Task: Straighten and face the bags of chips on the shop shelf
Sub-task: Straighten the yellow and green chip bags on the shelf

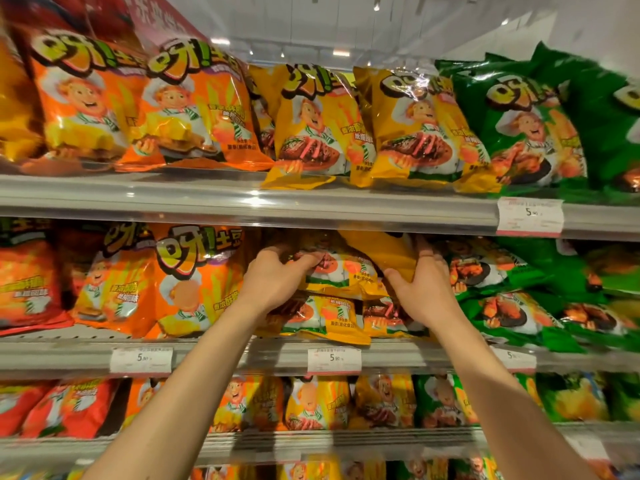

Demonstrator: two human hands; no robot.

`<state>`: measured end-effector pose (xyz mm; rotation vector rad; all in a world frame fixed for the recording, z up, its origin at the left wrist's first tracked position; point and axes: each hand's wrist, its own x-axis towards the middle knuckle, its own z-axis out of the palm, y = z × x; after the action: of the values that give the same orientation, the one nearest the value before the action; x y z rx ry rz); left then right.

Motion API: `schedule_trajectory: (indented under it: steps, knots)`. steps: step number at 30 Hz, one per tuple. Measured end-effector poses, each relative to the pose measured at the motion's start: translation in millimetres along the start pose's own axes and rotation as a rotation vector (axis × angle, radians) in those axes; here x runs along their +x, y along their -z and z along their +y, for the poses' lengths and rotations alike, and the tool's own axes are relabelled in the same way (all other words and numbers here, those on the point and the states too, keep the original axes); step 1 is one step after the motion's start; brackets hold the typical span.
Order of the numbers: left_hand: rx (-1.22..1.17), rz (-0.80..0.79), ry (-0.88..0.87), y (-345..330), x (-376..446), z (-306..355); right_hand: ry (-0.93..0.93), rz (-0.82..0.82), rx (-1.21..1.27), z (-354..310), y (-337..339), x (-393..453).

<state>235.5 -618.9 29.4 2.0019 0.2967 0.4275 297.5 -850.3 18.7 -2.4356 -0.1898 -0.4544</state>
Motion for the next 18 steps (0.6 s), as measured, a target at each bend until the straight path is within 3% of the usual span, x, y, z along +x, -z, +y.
schedule_trajectory:
  steps: [3,11,18]
  knots:
    - [-0.064,0.013,0.011,15.2,-10.8,-3.0,-0.006,0.045,-0.004,1.0,-1.5,-0.1]
    - [-0.152,-0.15,0.14,41.6,-21.6,-12.6,0.054,0.147,-0.084,-5.3,-13.5,-4.0]
    - [-0.159,-0.197,0.126,35.2,-19.0,-6.1,0.152,-0.067,0.157,9.9,-4.8,-11.2]
